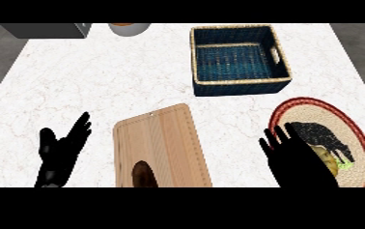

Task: Pick the squash from the placemat and place it in the basket

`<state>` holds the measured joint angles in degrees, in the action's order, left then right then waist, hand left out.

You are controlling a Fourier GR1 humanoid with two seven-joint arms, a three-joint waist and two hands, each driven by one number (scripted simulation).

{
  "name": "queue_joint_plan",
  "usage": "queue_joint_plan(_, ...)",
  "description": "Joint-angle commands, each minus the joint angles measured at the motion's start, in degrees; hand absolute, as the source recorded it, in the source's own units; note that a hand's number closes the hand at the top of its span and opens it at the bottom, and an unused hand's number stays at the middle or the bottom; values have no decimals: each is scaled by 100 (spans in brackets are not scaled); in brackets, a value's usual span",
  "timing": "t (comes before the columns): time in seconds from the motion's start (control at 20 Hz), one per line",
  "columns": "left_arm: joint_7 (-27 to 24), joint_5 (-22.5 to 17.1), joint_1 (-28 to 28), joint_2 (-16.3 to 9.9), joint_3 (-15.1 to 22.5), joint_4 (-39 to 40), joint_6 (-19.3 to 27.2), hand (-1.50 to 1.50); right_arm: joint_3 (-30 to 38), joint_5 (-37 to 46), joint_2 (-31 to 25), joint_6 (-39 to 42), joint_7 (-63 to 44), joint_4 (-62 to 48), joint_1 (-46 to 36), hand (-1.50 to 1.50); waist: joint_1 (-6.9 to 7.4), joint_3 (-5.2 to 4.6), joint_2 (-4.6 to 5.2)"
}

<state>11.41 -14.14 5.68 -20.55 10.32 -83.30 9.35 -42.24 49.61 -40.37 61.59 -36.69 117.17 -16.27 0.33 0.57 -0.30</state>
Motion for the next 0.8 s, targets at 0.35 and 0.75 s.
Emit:
queue_joint_plan(0.35, -51, 30, 199, 15, -160, 571, -381, 0, -114, 835, -672, -1699, 1075, -729, 557, -150, -35, -54, 35)
queue_joint_plan(0.75, 64, 201, 160, 233, -185, 473, -284, 0, -106, 1350, -545, -2343, 1644, -1517, 587, -150, -17, -56, 35)
